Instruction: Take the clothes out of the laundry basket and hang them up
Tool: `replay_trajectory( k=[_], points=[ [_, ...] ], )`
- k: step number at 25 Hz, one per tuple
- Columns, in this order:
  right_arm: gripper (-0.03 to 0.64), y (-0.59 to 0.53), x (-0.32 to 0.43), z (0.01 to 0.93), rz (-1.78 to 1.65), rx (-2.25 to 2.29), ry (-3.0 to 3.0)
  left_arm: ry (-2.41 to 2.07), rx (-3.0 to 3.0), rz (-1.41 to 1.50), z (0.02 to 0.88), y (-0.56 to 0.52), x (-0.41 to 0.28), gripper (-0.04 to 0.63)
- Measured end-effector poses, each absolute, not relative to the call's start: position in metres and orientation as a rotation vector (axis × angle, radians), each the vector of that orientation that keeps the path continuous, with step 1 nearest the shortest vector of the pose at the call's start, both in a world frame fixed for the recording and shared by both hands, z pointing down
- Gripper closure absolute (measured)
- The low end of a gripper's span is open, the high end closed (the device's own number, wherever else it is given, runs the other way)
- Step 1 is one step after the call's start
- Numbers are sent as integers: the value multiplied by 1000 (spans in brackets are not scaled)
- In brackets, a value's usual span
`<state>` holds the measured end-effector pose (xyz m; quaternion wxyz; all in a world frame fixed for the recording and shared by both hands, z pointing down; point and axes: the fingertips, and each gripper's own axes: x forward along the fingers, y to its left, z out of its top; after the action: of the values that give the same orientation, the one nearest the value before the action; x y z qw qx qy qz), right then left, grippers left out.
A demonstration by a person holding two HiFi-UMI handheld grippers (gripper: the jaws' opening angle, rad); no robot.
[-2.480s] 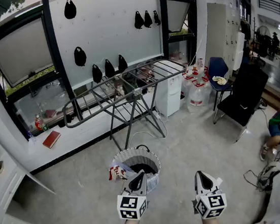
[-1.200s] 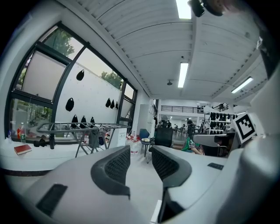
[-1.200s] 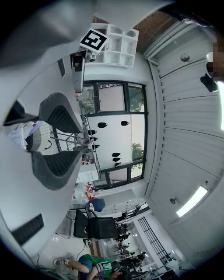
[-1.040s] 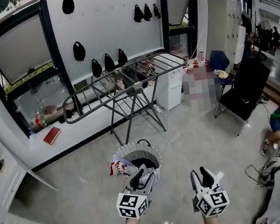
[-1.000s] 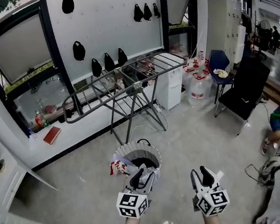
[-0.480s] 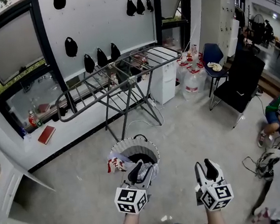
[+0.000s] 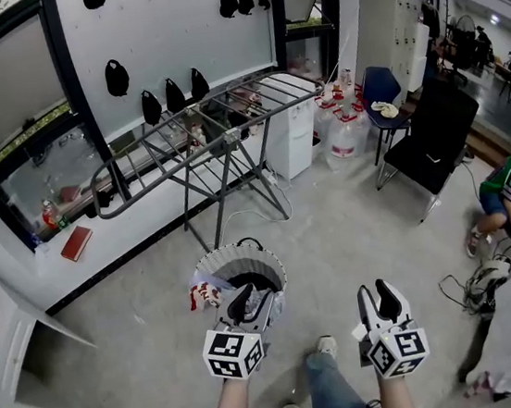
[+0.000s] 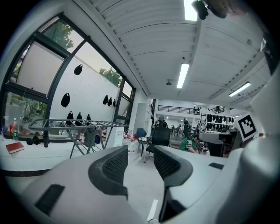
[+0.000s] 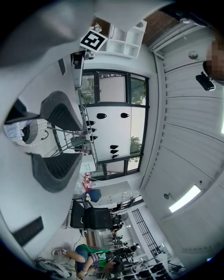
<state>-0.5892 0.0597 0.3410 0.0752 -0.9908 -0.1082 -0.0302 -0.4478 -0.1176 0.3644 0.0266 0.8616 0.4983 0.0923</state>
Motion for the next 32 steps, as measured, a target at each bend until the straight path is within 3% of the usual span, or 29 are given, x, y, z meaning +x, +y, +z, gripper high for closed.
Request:
replay_trajectory(
  k=[9,26,32],
  points=[
    [474,131,-528,353,-54,-2964,-320,1530,2679,245,373,-58,-391,414],
    [474,345,-228,369,-183,-2989,166,1144,2806,269,386,128,-160,394],
    [474,372,-159,381,-215,-2968,360,1026,2872,316,392,159,-116,394]
  ],
)
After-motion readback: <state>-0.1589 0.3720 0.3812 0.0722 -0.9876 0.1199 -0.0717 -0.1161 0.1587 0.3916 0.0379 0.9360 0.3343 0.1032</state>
